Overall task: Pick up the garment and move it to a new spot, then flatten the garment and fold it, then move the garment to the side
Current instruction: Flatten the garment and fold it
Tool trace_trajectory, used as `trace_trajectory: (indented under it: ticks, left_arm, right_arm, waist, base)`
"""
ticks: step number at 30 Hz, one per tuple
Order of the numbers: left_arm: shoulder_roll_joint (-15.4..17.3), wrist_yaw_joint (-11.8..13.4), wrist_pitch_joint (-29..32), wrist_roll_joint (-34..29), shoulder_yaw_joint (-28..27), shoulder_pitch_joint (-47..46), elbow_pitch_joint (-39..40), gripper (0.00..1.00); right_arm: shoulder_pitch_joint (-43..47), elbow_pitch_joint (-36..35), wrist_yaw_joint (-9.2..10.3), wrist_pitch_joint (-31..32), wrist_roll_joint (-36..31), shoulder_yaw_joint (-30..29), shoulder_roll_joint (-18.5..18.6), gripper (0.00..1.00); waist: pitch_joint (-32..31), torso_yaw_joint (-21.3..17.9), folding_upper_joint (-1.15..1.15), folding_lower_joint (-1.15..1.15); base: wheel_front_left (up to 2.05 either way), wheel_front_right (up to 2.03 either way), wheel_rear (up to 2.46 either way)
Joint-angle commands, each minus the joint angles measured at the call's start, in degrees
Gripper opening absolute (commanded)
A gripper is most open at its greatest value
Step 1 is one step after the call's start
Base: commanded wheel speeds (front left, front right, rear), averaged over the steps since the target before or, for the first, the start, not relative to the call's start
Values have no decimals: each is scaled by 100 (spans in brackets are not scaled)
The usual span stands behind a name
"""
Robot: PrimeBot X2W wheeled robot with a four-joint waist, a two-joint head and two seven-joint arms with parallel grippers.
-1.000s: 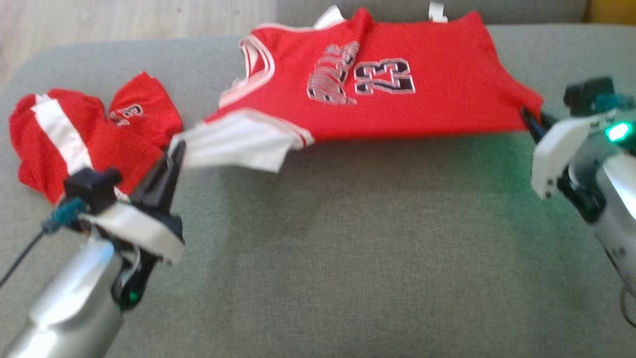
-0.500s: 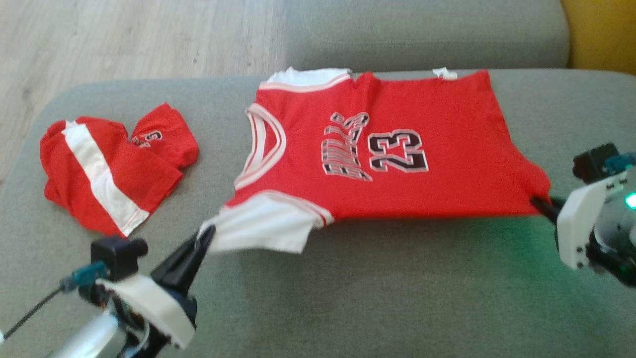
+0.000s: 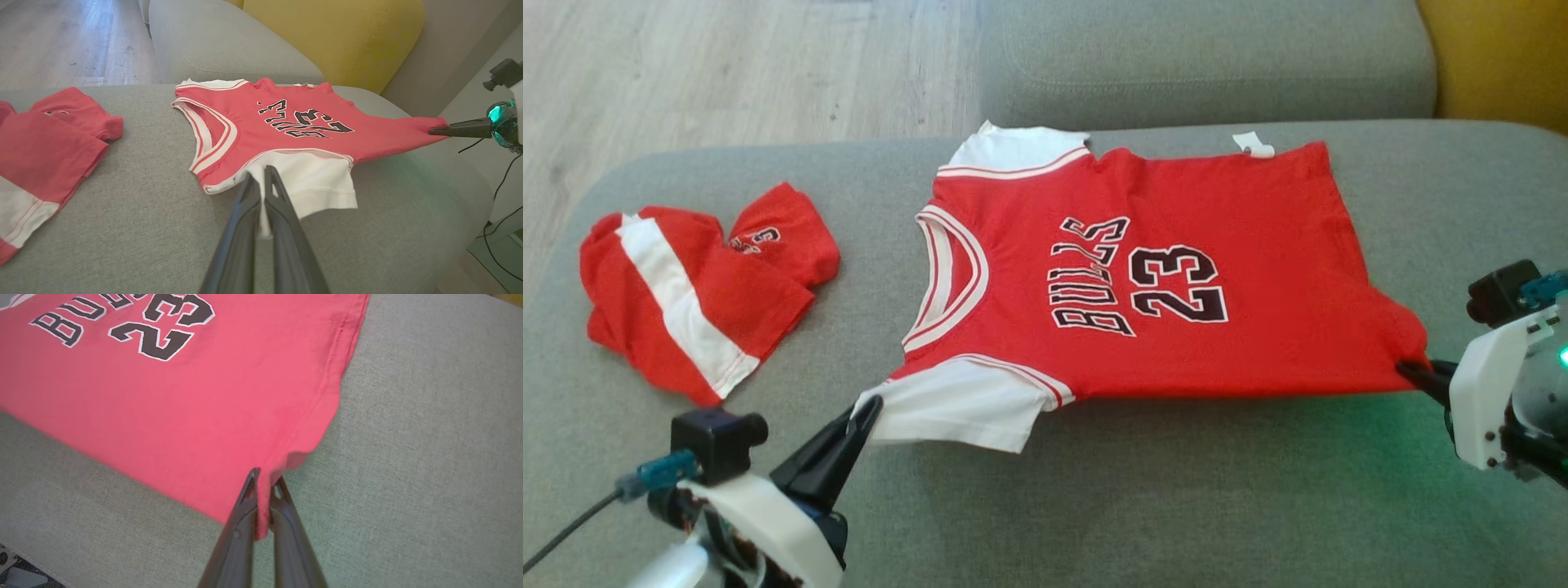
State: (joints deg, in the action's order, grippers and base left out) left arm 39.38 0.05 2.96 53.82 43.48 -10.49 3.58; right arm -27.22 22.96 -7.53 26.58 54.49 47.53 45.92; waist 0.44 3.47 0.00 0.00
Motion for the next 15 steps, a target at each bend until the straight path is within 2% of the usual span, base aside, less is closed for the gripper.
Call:
trace_trajectory:
  ticks: [1,7,15]
  left_arm:
    - [248,32,-6,-105,-340,-524,107,0]
    - [239,-70,57,-183,-363,-847,-40,0]
    - [171,-337,322,-360,-294,-1569,-499,0]
  right_arm:
    - [-124,-100,4,-5,-81,-133,149,0]
    - [-274,-35,4,32,-224,-264,14,0]
    - [-695,212,4,122,-450,-421,-339,0]
  waist:
    - [71,-17,0,0]
    - [261,-39,0,0]
    - [649,-84,0,0]
  base:
    - [0,0,0]
    - [0,0,0]
    - [0,0,0]
